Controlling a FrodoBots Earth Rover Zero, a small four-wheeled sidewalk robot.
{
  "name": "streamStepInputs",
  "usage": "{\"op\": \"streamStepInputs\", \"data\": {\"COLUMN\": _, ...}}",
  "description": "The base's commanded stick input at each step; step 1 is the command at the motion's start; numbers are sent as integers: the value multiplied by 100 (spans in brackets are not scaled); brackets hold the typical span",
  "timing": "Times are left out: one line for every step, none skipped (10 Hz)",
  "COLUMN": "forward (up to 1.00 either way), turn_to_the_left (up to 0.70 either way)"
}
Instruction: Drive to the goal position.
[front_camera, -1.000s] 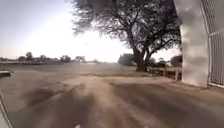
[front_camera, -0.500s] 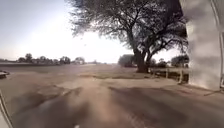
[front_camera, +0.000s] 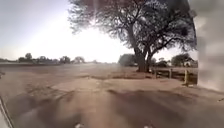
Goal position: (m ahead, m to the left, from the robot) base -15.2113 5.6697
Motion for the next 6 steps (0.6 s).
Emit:
{"op": "streamStepInputs", "data": {"forward": 70, "turn_to_the_left": 0}}
{"op": "streamStepInputs", "data": {"forward": 70, "turn_to_the_left": 0}}
{"op": "streamStepInputs", "data": {"forward": 70, "turn_to_the_left": 0}}
{"op": "streamStepInputs", "data": {"forward": 70, "turn_to_the_left": 0}}
{"op": "streamStepInputs", "data": {"forward": 70, "turn_to_the_left": 0}}
{"op": "streamStepInputs", "data": {"forward": 70, "turn_to_the_left": 0}}
